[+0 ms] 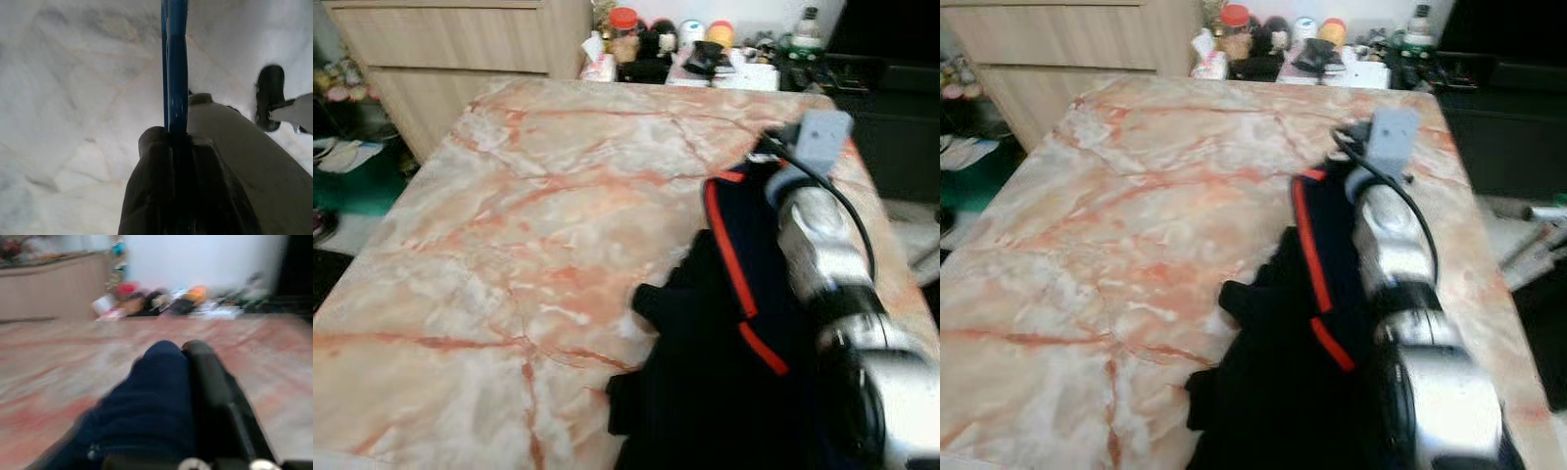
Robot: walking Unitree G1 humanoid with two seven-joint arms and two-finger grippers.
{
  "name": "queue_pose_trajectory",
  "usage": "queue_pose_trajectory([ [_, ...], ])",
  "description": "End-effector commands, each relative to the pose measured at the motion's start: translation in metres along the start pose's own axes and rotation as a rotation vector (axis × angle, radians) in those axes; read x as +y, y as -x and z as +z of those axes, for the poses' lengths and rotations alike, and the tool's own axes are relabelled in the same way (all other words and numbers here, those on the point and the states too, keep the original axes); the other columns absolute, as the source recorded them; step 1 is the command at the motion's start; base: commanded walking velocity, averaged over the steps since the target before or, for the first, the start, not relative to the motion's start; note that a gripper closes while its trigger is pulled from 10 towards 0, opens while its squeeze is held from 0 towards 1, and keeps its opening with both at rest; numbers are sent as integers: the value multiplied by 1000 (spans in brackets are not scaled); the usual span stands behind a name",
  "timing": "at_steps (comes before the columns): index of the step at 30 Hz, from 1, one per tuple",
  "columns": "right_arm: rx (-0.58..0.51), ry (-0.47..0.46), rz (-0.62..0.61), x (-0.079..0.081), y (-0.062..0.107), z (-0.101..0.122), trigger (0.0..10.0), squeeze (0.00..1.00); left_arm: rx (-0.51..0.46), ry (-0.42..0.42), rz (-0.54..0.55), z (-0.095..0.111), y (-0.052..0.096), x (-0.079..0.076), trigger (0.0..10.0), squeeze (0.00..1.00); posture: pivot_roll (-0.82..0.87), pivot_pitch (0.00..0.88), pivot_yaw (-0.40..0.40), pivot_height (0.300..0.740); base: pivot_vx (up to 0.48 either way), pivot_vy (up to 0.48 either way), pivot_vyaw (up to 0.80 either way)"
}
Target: Hang hanger
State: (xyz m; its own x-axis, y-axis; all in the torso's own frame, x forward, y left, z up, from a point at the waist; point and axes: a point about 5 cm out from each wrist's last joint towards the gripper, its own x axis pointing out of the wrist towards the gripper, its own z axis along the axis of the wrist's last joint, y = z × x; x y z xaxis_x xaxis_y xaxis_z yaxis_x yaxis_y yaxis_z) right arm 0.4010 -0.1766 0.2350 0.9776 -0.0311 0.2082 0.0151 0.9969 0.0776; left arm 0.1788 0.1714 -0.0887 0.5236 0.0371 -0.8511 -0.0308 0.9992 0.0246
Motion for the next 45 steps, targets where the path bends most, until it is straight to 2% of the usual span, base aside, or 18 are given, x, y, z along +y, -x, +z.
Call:
queue_pose_trajectory([
  [1, -49, -21, 18, 7, 6, 12, 10000, 1000, 118, -6, -11, -31, 4, -2, 10000, 0, -63, 171, 28, 740, 0, 0, 0],
  [3, -124, -69, -17, 6, 25, 22, 10000, 1000, 121, -6, -11, -33, 4, -2, 10000, 0, -57, 168, 25, 740, 0, 0, 0],
  [5, -169, -70, -31, 6, 35, 29, 10000, 1000, 120, -4, -11, -33, 5, -2, 10000, 0, -61, 167, 24, 740, 0, 0, 0],
  [8, -251, -3, -45, 9, 63, 41, 10000, 1000, 114, 20, -10, -34, 5, -1, 10000, 0, -63, 164, 21, 740, 0, 0, 0],
  [11, -249, 53, -115, 1, 76, 42, 10000, 1000, 119, 8, -11, -35, 5, -1, 10000, 0, -68, 162, 20, 740, 0, 0, 0],
  [14, -212, 64, -216, -12, 85, 37, 10000, 1000, 121, 3, -13, -36, 5, -1, 10000, 0, -70, 156, 16, 740, 0, 0, 0],
  [15, -133, 61, -289, -25, 92, 24, 10000, 1000, 126, -5, -15, -36, 5, -1, 10000, 0, -69, 154, 13, 740, 0, 0, 0],
  [19, -49, 53, -317, -32, 97, 10, 10000, 1000, 127, -5, -16, -36, 5, -1, 10000, 0, -70, 156, 13, 740, 0, 0, 0],
  [22, 109, -65, -325, -32, 114, -19, 10000, 1000, 126, -4, -19, -36, 5, -1, 10000, 0, -65, 175, 6, 740, 0, 0, 0],
  [25, 151, -27, -253, -24, 131, -16, 10000, 1000, 122, -1, -17, -36, 5, -1, 10000, 0, -69, 188, 1, 740, 0, 0, 0],
  [27, 151, -27, -253, -24, 131, -16, 10000, 1000, 122, -1, -17, -36, 5, -1, 10000, 0, -69, 188, 1, 740, 0, 0, 0],
  [31, 179, 6, -124, -11, 150, -10, 10000, 1000, 122, -4, -13, -35, 5, 0, 10000, 0, -78, 198, 1, 740, 0, 0, 0],
  [34, 213, 40, 169, 20, 166, -10, 10000, 1000, 117, 0, -10, -35, 5, 0, 10000, 0, -80, 203, 0, 740, 0, 0, 0],
  [35, 213, 40, 169, 20, 166, -10, 10000, 1000, 117, 0, -10, -35, 5, 0, 10000, 0, -80, 203, 0, 740, 0, 0, 0],
  [39, 142, 7, 23, 10, 158, 2, 10000, 1000, 114, -1, -7, -34, 5, 0, 10000, 0, -80, 203, 0, 740, 0, 0, 0],
  [41, 205, -38, -172, -6, 156, 0, 10000, 1000, 114, -1, -11, -34, 5, 0, 10000, 0, -77, 202, -3, 740, 0, 0, 0],
  [43, 192, -123, -229, -10, 158, 1, 10000, 1000, 113, 0, -11, -34, 5, 0, 10000, 0, -77, 202, -3, 740, 0, 0, 0],
  [45, 196, -136, -261, -13, 162, 0, 10000, 1000, 114, 0, -9, -34, 5, 0, 10000, 0, -75, 203, -3, 740, 0, 0, 0],
])
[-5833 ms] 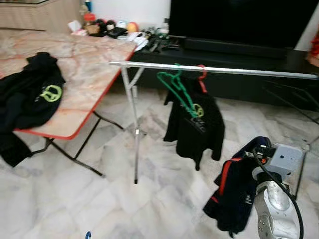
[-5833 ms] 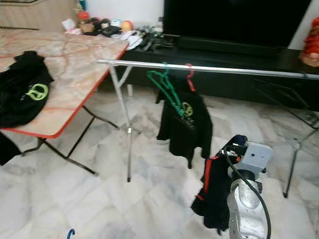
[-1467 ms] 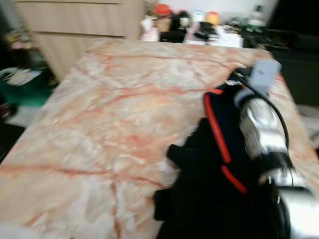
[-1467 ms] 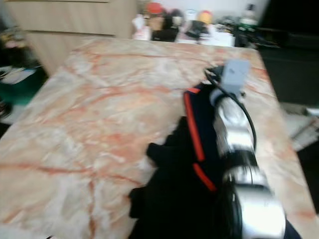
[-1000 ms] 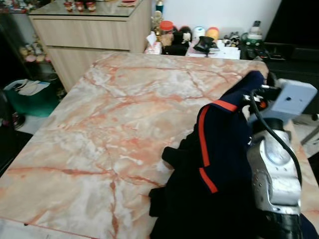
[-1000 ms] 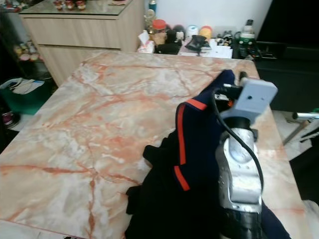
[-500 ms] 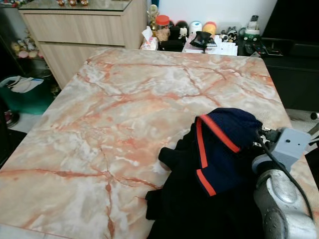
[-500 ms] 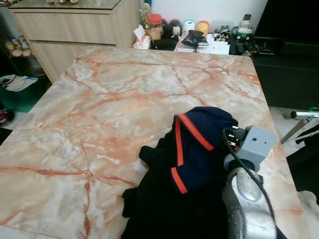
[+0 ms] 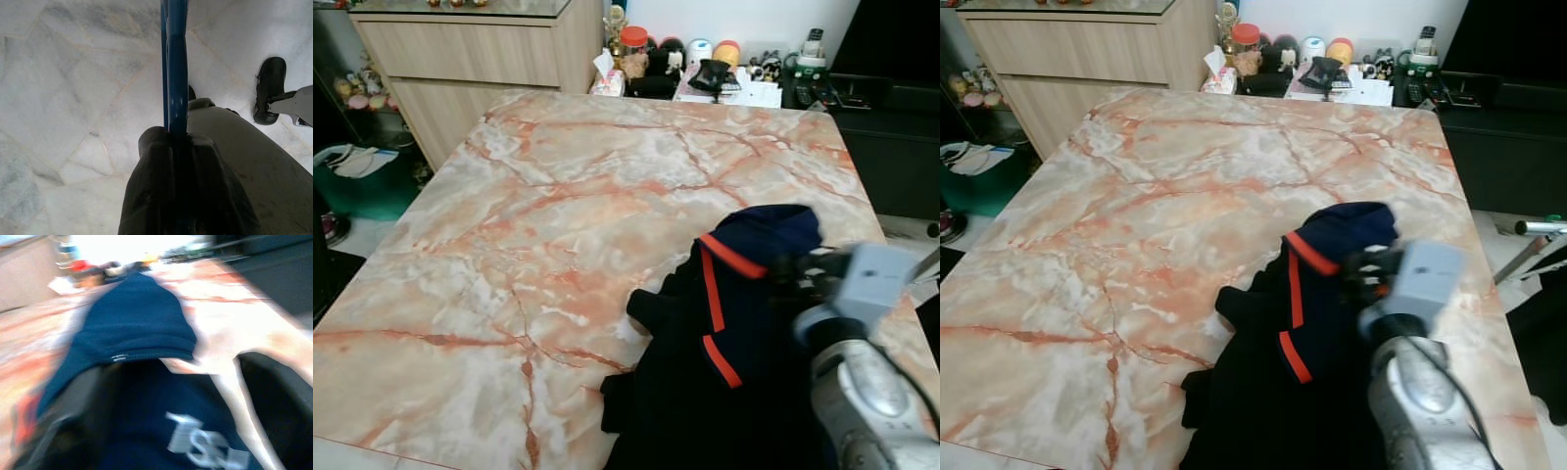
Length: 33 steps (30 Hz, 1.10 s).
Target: Hang hanger
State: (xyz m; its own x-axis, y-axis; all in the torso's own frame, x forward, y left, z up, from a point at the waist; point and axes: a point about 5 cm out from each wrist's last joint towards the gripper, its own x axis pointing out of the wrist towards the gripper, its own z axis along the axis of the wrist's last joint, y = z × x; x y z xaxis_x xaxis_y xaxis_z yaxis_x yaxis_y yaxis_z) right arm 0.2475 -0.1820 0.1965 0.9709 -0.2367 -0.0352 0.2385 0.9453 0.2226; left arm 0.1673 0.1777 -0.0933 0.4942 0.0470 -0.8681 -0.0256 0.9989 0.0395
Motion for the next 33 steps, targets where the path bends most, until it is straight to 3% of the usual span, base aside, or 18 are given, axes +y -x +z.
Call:
queue_pose_trajectory([
  [1, 14, 25, -80, -13, 12, -1, 10000, 1000, 81, 10, -19, -22, 2, -7, 10000, 0, -73, 205, -5, 740, 0, 0, 0],
  [3, 20, 50, -175, -23, 25, -3, 10000, 1000, 82, 9, -19, -22, 2, -7, 10000, 0, -73, 205, -5, 740, 0, 0, 0],
  [9, -37, 74, -184, -24, 35, 6, 10000, 1000, 82, 4, -15, -23, 3, -5, 10000, 0, -81, 208, -6, 740, 0, 0, 0],
  [13, -72, 61, 37, 2, 33, 8, 10000, 1000, 80, 3, -15, -22, 2, -5, 10000, 0, -78, 206, -7, 740, 0, 0, 0],
  [14, -134, 74, 187, 21, 31, 16, 10000, 1000, 77, 4, -14, -22, 2, -5, 10000, 0, -76, 205, -7, 740, 0, 0, 0],
  [17, -214, 78, 231, 29, 27, 28, 10000, 1000, 73, 7, -10, -21, 2, -6, 10000, 0, -71, 203, -7, 740, 0, 0, 0],
  [19, -243, 72, 214, 29, 24, 32, 10000, 463, 72, 7, -9, -21, 2, -6, 10000, 0, -71, 203, -7, 740, 0, 0, 0],
  [20, -250, 77, 188, 26, 18, 33, 10000, 0, 71, 7, -8, -21, 2, -6, 10000, 0, -73, 200, -6, 740, 0, 0, 0],
  [24, -239, 89, 125, 20, 5, 29, 10000, 0, 77, -4, -9, -22, 2, -6, 10000, 0, -61, 200, -10, 740, 0, 0, 0],
  [33, -259, 98, 211, 29, 5, 29, 10000, 0, 86, 3, -5, -25, 3, -6, 10000, 0, -60, 188, -10, 740, 0, 0, 0],
])
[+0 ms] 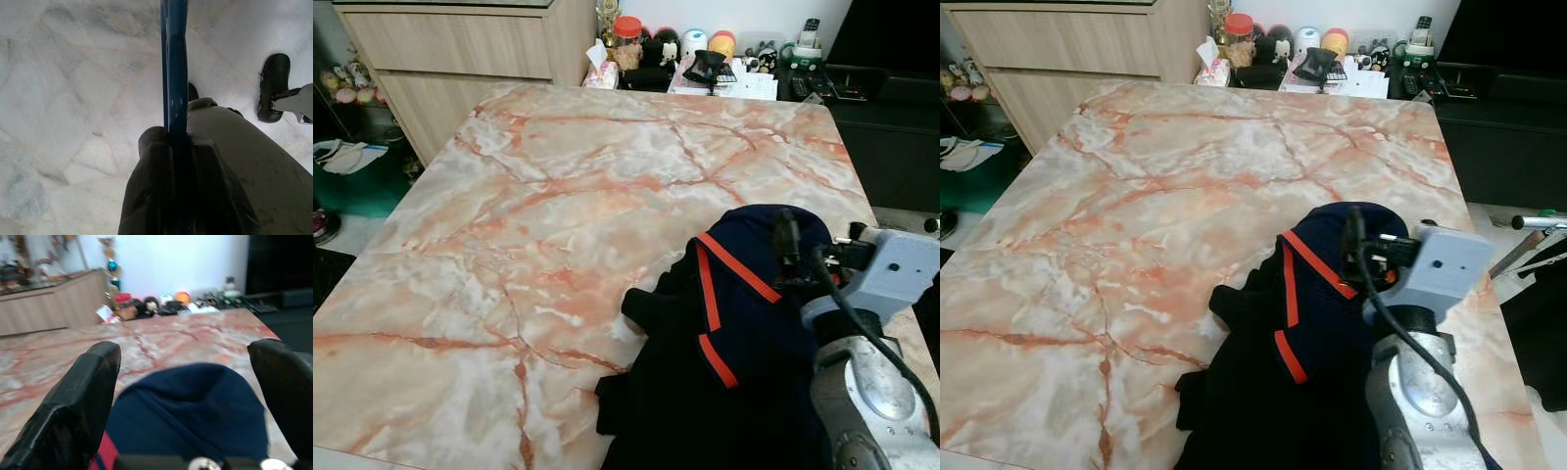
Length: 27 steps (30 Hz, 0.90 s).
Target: Hang hanger
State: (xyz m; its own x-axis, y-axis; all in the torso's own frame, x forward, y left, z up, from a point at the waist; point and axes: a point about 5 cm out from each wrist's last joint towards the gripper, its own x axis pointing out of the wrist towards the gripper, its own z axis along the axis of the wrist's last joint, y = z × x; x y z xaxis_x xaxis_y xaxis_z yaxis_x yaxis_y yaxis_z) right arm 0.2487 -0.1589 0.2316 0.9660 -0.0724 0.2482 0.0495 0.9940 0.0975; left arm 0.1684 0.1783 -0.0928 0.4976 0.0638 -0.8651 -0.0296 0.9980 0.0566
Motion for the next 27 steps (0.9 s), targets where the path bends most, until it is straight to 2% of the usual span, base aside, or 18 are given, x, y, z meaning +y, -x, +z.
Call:
queue_pose_trajectory([
  [1, -8, -7, -2, -1, -1, 0, 10000, 0, 90, 9, -24, -26, 3, -7, 10000, 0, -62, 187, -9, 740, 0, 0, 0],
  [6, -25, 4, 4, -3, -3, 0, 10000, 0, 92, 0, -42, -27, 3, -8, 10000, 0, -75, 177, -6, 740, 0, 0, 0],
  [12, -26, 24, -10, -10, -3, -2, 10000, 0, 98, -10, -45, -28, 4, -8, 10000, 0, -79, 170, -5, 740, -250, 0, 0],
  [27, -24, 23, 3, -9, -4, -5, 10000, 0, 100, -9, -50, -29, 4, -8, 10000, 0, -75, 171, -9, 740, -293, 0, 0],
])
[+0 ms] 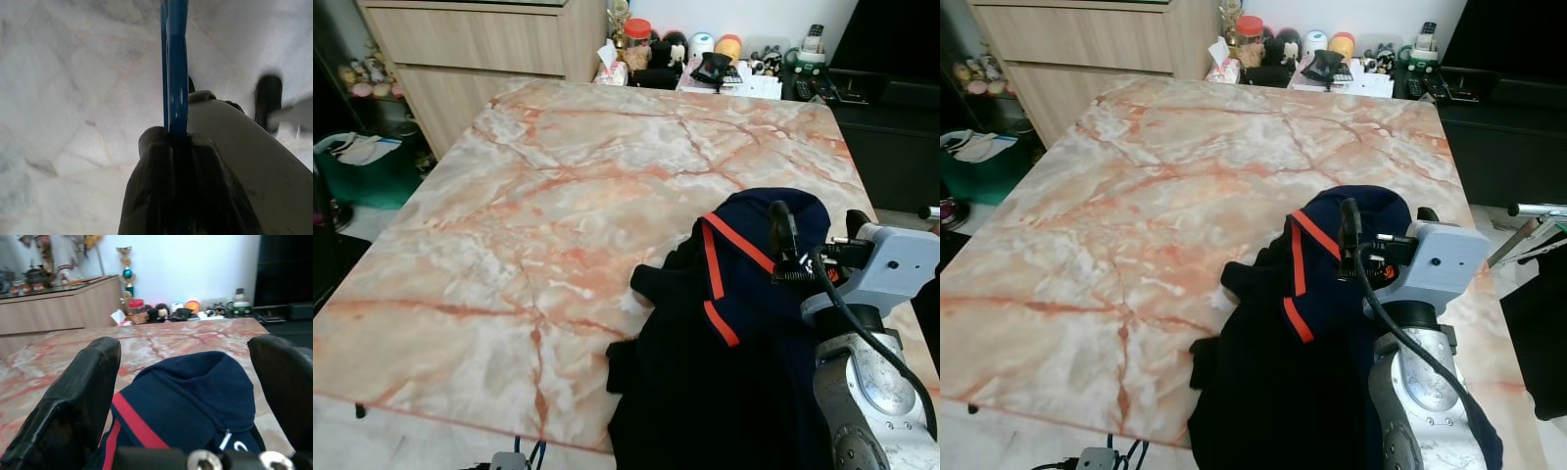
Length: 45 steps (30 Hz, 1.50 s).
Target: Hang hanger
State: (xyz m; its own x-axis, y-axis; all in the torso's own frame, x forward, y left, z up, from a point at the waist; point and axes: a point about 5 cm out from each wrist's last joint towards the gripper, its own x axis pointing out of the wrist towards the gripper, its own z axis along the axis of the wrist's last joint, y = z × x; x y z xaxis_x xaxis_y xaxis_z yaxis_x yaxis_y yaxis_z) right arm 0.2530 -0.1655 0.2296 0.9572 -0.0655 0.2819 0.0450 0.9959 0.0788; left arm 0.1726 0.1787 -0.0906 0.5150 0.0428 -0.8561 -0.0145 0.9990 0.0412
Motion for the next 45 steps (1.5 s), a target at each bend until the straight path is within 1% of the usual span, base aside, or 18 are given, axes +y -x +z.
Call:
queue_pose_trajectory([
  [1, 11, 5, -6, -2, 0, -3, 10000, 0, 117, -1, -31, -33, 4, -9, 10000, 0, -75, 171, -9, 740, -307, 0, 0],
  [20, 16, 6, -10, -4, -1, -4, 10000, 0, 116, 10, -35, -32, 4, -10, 10000, 0, -81, 183, -17, 740, -306, 0, 0],
  [28, 24, 17, -25, -8, 1, -7, 10000, 0, 115, 12, -35, -32, 4, -11, 10000, 0, -81, 191, -19, 740, -302, 0, 0],
  [32, 35, 21, -36, -10, 2, -10, 10000, 0, 113, 9, -25, -31, 4, -10, 10000, 0, -78, 194, -21, 740, 0, 0, 0],
  [35, 32, 27, -69, -14, 2, -11, 10000, 0, 104, 23, -21, -31, 4, -10, 10000, 0, -77, 199, -22, 740, 0, 0, 0],
  [36, 30, 24, -88, -16, 2, -11, 10000, 0, 105, 6, -18, -30, 4, -10, 10000, 0, -76, 201, -20, 740, 0, 0, 0],
  [37, 30, 24, -88, -16, 2, -11, 10000, 0, 105, 6, -18, -30, 4, -10, 10000, 0, -76, 201, -20, 740, 0, 0, 0],
  [40, 34, 17, -90, -16, 2, -12, 10000, 0, 105, -40, -27, -29, 4, -10, 10000, 0, -74, 203, -21, 740, 0, 0, 0],
  [45, 39, 9, -92, -16, 2, -13, 10000, 0, 99, -41, -24, -28, 3, -10, 10000, 0, -72, 207, -22, 740, 0, -190, 0],
])
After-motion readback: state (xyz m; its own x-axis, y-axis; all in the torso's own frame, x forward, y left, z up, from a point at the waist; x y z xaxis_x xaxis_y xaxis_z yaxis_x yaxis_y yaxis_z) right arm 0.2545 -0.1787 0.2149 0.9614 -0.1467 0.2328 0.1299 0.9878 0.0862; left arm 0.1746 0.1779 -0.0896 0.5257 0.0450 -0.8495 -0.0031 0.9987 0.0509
